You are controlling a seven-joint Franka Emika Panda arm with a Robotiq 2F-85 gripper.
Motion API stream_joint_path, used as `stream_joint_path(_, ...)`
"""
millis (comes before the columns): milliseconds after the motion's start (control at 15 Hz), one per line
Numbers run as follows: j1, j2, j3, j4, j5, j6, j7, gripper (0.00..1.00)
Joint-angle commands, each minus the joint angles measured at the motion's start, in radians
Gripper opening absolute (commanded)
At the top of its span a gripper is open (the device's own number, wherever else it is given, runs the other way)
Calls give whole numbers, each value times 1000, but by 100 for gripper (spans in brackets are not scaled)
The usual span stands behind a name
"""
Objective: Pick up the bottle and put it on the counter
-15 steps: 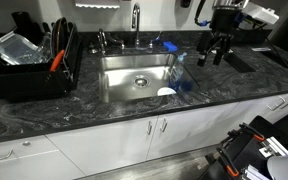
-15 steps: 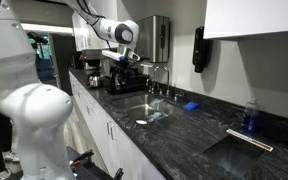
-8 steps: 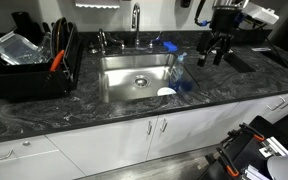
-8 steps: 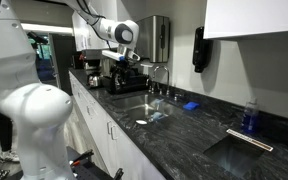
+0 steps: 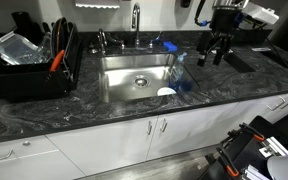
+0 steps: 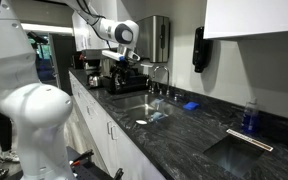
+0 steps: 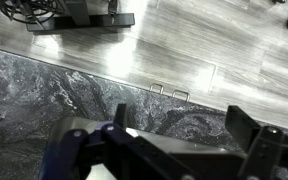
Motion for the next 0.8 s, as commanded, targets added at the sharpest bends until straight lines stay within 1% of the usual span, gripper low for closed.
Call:
stream_joint_path(0, -14, 0, 12, 1, 2, -2, -2, 100)
stream_joint_path(200, -14, 13, 18, 2, -8, 30, 9, 100)
stream_joint_path(333, -15, 19, 24, -9, -22, 85, 21, 100)
stream_joint_path(733, -25, 91, 26, -27, -85, 331, 58, 100)
